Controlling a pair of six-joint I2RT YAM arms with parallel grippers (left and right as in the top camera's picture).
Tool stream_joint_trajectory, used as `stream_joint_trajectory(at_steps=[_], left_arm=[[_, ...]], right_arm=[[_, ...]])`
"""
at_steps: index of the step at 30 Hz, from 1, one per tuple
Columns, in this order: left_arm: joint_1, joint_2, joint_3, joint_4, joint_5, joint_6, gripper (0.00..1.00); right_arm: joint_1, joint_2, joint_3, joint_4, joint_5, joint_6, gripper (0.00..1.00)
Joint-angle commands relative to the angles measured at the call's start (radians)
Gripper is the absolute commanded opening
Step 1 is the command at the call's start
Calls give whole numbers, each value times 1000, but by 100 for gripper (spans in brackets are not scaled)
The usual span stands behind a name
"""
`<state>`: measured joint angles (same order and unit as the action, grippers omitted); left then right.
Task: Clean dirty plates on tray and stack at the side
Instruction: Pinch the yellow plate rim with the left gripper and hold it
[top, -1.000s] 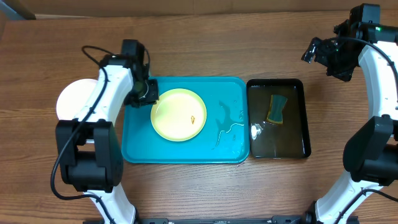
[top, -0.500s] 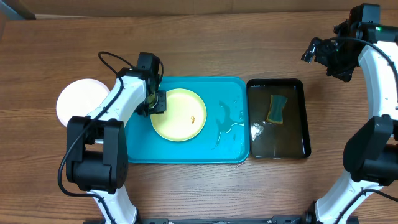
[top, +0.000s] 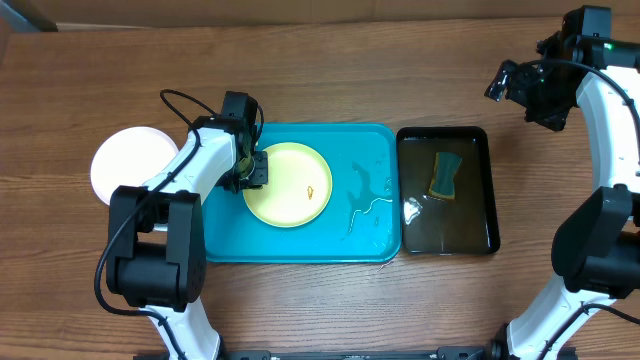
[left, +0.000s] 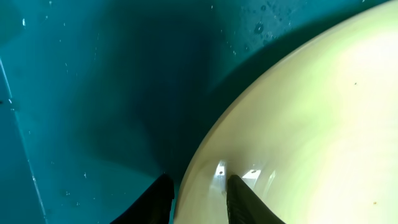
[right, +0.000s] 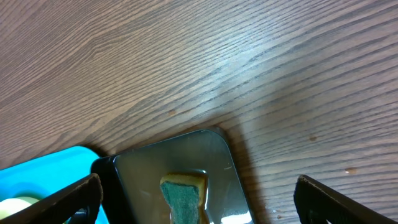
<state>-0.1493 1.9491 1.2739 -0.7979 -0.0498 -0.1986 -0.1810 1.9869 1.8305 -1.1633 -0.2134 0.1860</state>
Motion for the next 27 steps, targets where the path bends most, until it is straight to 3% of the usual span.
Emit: stream_joint_trajectory(at_steps=[1, 6, 9, 17, 19, 23, 27], left_arm=[[-3, 7, -16, 13, -2, -3, 29], [-3, 7, -60, 45, -2, -26, 27], [-3, 7, -72, 47, 0, -28, 13], [-3, 7, -74, 16, 86, -123, 7], [-3, 7, -74, -10, 105, -138, 15], [0, 7, -74, 14, 69, -134, 41], [8, 7, -66, 72, 58, -111, 41]], right_arm=[[0, -12, 14, 4, -5, -3, 100], [0, -12, 14, 4, -5, -3, 100], [0, -12, 14, 4, -5, -3, 100], [0, -12, 14, 4, -5, -3, 100], [0, -12, 14, 4, -5, -3, 100], [0, -12, 14, 4, -5, -3, 100], [0, -12, 14, 4, -5, -3, 100]])
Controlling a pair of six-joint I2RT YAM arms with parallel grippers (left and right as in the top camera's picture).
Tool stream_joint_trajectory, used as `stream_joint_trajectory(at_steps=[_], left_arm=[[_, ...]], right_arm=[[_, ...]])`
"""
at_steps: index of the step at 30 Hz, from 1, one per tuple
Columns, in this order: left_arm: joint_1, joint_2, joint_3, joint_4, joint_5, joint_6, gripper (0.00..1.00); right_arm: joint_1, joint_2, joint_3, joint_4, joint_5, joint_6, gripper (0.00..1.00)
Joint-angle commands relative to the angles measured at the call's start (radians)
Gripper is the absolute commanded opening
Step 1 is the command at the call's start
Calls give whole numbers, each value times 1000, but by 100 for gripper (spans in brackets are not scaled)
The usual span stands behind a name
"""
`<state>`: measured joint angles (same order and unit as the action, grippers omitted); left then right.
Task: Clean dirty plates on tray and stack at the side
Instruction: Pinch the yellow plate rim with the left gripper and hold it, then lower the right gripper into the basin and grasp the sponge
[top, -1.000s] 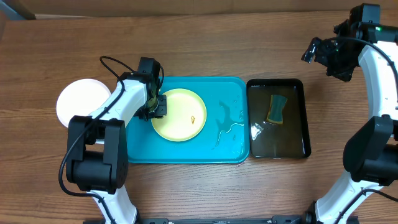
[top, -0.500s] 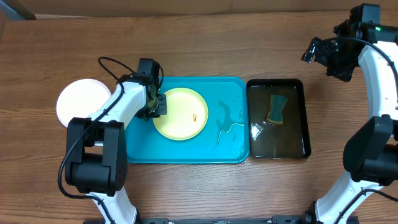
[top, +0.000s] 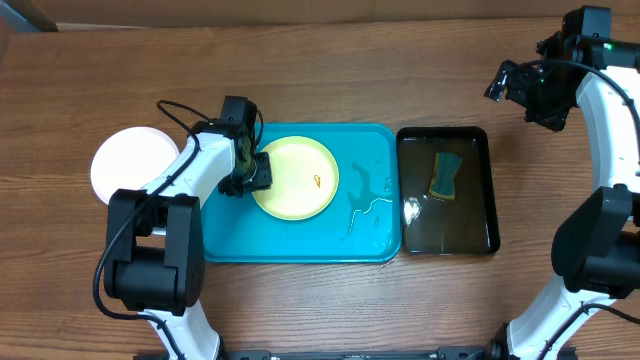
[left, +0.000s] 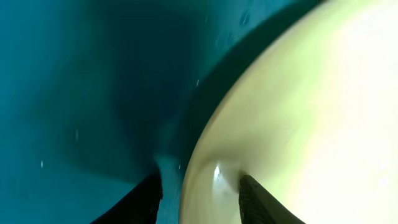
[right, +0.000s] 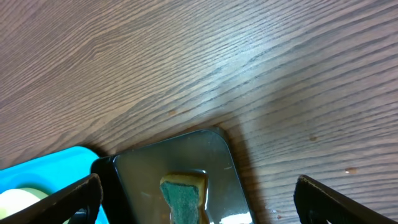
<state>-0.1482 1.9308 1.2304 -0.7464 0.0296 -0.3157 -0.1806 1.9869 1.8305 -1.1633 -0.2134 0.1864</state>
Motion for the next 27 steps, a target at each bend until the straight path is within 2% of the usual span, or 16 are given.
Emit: stream_joint_trajectory(at_steps=[1, 3, 8, 10, 12, 13, 14, 19, 21, 27], left_arm=[[6, 25, -22, 31, -21, 5, 36], [6, 25, -22, 44, -20, 5, 23], [3, 25, -24, 21, 11, -7, 22], [3, 25, -24, 18, 37, -6, 15], [3, 25, -24, 18, 43, -6, 4], [3, 25, -24, 18, 42, -6, 4], [3, 25, -24, 16, 42, -6, 4], [3, 25, -24, 14, 42, -7, 4], [3, 25, -24, 13, 42, -6, 4], [3, 25, -24, 13, 41, -1, 10]], right_arm=[[0, -12, 14, 4, -5, -3, 100], [0, -12, 14, 4, -5, -3, 100], [0, -12, 14, -2, -101, 9, 100], [0, -12, 14, -64, -121, 9, 100], [0, -12, 14, -97, -183, -19, 100], [2, -12, 14, -112, -216, -43, 94], [6, -12, 14, -133, -240, -58, 83], [66, -12, 12, -283, -145, -64, 77], [100, -12, -1, -317, -89, -63, 77], [218, -12, -88, -346, 24, -42, 95]])
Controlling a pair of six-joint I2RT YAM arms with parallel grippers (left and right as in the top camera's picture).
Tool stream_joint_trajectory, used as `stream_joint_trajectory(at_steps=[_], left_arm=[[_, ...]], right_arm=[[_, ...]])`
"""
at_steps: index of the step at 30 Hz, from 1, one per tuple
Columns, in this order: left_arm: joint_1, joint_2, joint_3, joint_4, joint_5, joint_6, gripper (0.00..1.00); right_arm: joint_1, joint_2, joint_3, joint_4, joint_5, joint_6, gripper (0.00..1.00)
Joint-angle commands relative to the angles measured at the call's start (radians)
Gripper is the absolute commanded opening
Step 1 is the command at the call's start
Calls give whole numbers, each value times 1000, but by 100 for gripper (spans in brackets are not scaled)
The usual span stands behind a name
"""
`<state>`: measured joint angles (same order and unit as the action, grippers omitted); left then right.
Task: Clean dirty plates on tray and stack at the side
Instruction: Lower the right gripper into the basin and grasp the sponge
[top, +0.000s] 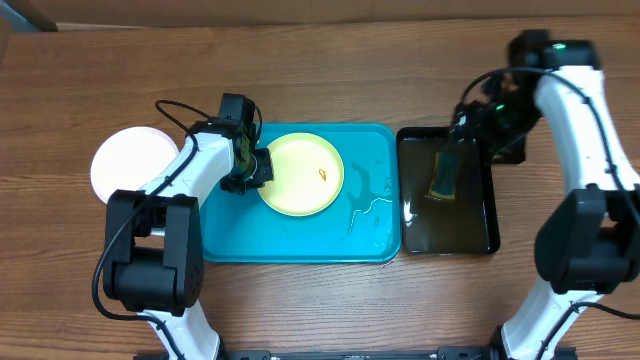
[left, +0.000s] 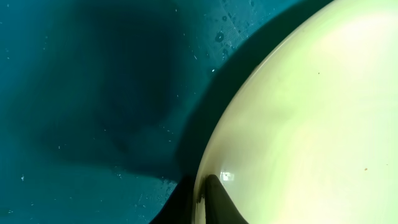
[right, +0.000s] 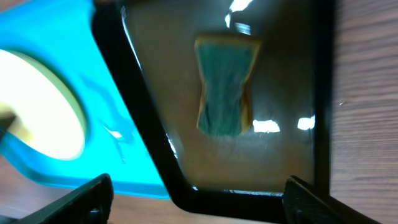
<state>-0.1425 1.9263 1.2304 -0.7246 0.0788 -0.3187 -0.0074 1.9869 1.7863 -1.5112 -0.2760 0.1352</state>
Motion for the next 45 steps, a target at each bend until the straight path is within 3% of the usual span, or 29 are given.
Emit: stream_joint_trajectory(at_steps=[1, 6, 14, 20, 22, 24, 25, 27, 28, 31, 35, 43, 45], left_arm=[[-2, 30, -24, -8, -8, 6, 10], [-2, 30, -24, -11, -8, 9, 11], [-2, 30, -24, -12, -8, 9, 11], [-2, 30, -24, -12, -9, 9, 12], [-2, 30, -25, -12, -11, 9, 12], [-2, 30, -26, -11, -11, 9, 12], [-2, 30, -28, -11, -11, 9, 12], [-2, 30, -32, -7, -11, 9, 13], [-2, 30, -32, -6, -11, 9, 13], [-2, 30, -32, -5, -11, 9, 15], [-2, 30, -32, -3, -11, 8, 17], [-2, 30, -33, -3, -11, 8, 17], [-2, 30, -33, -3, -11, 9, 17]], right_arm=[[66, -12, -66, 13, 120, 37, 95], [133, -12, -190, 128, 215, 109, 95], [144, -12, -407, 369, 214, 214, 79], [151, -12, -547, 559, 212, 214, 77], [150, -12, -569, 582, 212, 213, 49], [150, -12, -567, 565, 212, 213, 6], [151, -12, -562, 546, 211, 213, 4], [150, -12, -539, 497, 212, 209, 5], [150, -12, -524, 473, 212, 205, 13], [150, -13, -472, 416, 212, 201, 67], [150, -13, -442, 434, 229, 172, 96], [150, -12, -445, 550, 275, 177, 95], [150, -12, -445, 570, 275, 176, 64]])
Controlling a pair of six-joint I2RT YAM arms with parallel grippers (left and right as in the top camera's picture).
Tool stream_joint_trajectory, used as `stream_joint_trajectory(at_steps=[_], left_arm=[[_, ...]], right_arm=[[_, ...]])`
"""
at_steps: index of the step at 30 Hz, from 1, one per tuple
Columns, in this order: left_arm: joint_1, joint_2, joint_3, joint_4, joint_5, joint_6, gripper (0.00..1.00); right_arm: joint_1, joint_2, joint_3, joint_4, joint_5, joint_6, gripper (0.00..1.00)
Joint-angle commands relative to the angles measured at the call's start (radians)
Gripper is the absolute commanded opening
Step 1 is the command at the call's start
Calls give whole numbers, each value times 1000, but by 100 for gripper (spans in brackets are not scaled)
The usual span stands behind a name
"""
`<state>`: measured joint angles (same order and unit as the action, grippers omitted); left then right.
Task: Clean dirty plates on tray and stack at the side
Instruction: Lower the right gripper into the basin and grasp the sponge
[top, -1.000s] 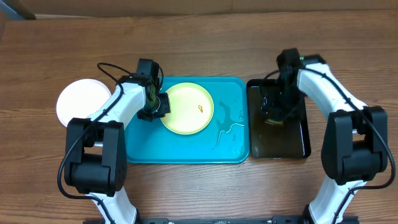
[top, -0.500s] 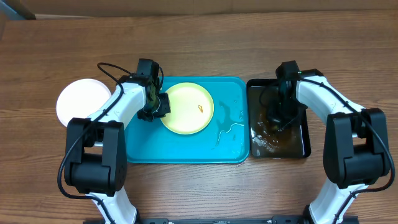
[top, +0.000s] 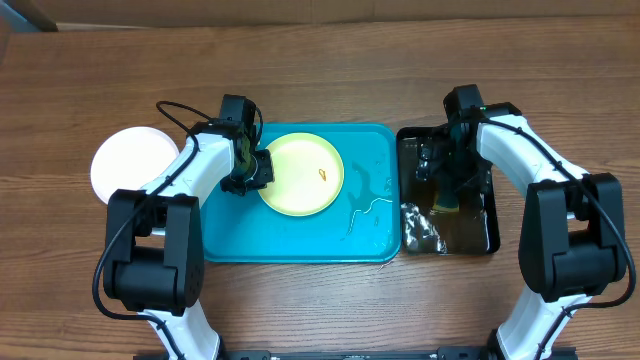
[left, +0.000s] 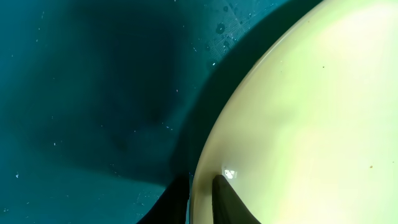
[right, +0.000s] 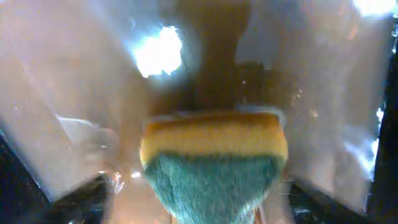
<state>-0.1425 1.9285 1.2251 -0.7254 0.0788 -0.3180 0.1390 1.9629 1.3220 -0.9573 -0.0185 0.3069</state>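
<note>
A pale yellow plate (top: 302, 176) with a small orange food spot (top: 322, 174) lies in the teal tray (top: 300, 245). My left gripper (top: 252, 172) is shut on the plate's left rim; in the left wrist view its gripper (left: 200, 200) pinches the plate (left: 311, 124) edge just above the tray floor (left: 81, 93). My right gripper (top: 450, 182) is down in the black basin (top: 492, 190), open. In the right wrist view the yellow-and-green sponge (right: 214, 162) sits in brown water between the wide-apart fingers (right: 74, 199).
A white plate (top: 128, 165) lies on the wooden table left of the tray. Water is puddled on the tray's right part (top: 365, 195). The basin's water glints at its front left (top: 418, 225). Both arms' cables and links reach in from the sides.
My right gripper has dropped from above the basin down into its water, astride the sponge, and the water surface is stirred up. The left gripper and plate have not moved.
First my left gripper stood open astride the plate's left rim, the right arm raised at the far right. The plate then lay a little further right. Later the left was shut on the rim and the right over the basin, now low at the sponge.
</note>
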Motion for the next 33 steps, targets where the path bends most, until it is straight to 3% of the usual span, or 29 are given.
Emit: stream_joint_trajectory(at_steps=[1, 2, 3, 4, 5, 6, 7, 9, 16, 17, 20, 33], left_arm=[[-2, 27, -27, -2, -11, 8, 17], [-2, 27, -27, -2, -11, 8, 17], [-2, 27, -27, -2, -11, 8, 17], [-2, 27, -27, -2, -11, 8, 17], [-2, 28, -27, -2, -11, 8, 18], [-2, 28, -27, -1, -11, 8, 22], [-2, 27, -27, 0, -11, 8, 24], [-2, 28, -27, 2, -11, 8, 29], [-2, 27, -27, 6, -11, 8, 30], [-2, 27, -27, 6, -11, 8, 30], [-2, 27, -27, 11, -11, 8, 30], [-2, 27, -27, 58, -11, 8, 31]], right_arm=[[4, 12, 19, 23, 18, 5, 45], [4, 12, 19, 26, 18, 5, 25], [4, 12, 19, 29, 18, 5, 12], [4, 12, 19, 29, 18, 5, 11], [4, 12, 19, 24, 18, 5, 25], [4, 12, 19, 14, 18, 4, 62], [4, 12, 19, 3, 18, 4, 67], [4, 12, 19, -25, 18, 4, 67], [4, 12, 19, -81, 17, 4, 66], [4, 12, 19, -82, 17, 4, 62], [4, 12, 20, -82, 17, 4, 4], [6, -86, 134, -249, 18, -45, 4]])
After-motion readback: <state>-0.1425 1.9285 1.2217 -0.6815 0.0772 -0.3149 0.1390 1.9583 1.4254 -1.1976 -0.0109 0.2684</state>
